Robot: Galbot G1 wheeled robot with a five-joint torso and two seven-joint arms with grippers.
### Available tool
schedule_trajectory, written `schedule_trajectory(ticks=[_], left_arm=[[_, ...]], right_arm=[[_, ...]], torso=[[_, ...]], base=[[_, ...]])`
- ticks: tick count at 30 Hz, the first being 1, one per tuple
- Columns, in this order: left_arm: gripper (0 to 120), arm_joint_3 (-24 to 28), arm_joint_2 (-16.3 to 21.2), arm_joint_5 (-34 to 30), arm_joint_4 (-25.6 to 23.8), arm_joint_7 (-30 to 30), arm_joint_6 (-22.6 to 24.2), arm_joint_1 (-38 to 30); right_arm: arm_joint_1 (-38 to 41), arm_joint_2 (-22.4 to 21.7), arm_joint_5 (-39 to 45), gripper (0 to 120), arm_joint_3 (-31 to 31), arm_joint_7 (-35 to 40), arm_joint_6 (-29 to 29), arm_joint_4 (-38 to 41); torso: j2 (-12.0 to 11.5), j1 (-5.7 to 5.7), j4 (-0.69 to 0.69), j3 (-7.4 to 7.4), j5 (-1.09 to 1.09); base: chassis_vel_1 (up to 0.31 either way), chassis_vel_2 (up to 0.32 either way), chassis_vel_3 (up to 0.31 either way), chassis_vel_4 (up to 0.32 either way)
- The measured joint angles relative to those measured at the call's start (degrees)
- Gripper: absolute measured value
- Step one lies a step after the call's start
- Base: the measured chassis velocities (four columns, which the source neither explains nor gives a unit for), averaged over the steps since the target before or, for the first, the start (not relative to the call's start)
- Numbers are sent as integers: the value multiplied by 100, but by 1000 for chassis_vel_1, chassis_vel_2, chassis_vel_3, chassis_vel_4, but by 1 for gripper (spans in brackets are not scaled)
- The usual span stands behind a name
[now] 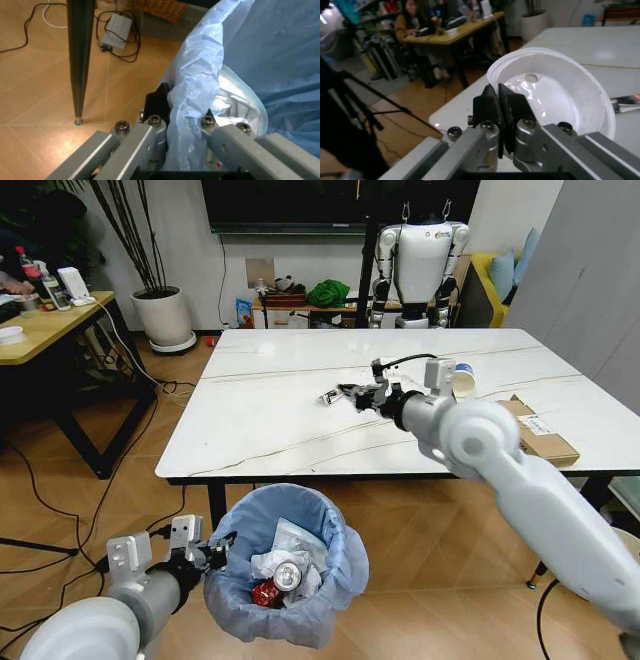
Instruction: Pick up the trash bin and place the trash from the table into it.
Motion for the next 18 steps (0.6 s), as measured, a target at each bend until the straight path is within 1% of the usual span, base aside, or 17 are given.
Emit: schedule_trajectory(ticks=[5, 6, 8, 10, 11, 13, 14, 15, 18], left_arm=[[3, 1, 11, -9, 0, -11, 0, -1], [3, 7, 15, -13, 0, -18, 0, -4], [3, 69, 16, -19, 0, -39, 0, -30], [3, 96, 13, -19, 0, -47, 0, -41], [3, 144, 5, -19, 0, -58, 0, -62], [3, 239, -5, -9, 0, -83, 0, -120], [3, 239, -5, -9, 0, -83, 0, -120], [3, 306, -20, -2, 0, -107, 0, -169], [3, 363, -63, 15, 0, -148, 0, -221]], right_arm=[[-122, -83, 49, 0, 68, -170, 20, 261], [-224, -158, 60, 0, 117, -300, 33, 427], [-689, -453, -17, 0, 225, -591, 95, 920], [-844, -524, -81, 0, 247, -640, 105, 1040], [-1145, -626, -204, 0, 251, -706, 106, 1238], [-1528, -728, -469, 0, 159, -740, 81, 1456], [-1528, -728, -469, 0, 159, -740, 81, 1456], [-1628, -803, -641, 0, 45, -783, 67, 1534], [-1597, -946, -754, 0, -185, -827, 94, 1590]], torso=[[0, 0, 0, 0, 0], [0, 0, 0, 0, 0], [0, 0, -1, 0, 1], [0, 0, 0, 0, 0], [0, 0, -2, 0, 1], [-1, 0, -2, 0, 1], [-1, 0, -2, 0, 1], [-1, 0, -1, 0, 2], [-1, 0, 0, 0, 1]], base=[[0, 0, 0, 0], [0, 0, 0, 0], [0, 0, 0, 0], [0, 0, 0, 0], [0, 0, 0, 0], [0, 0, 0, 0], [0, 0, 0, 0], [0, 0, 0, 0], [0, 0, 0, 0]])
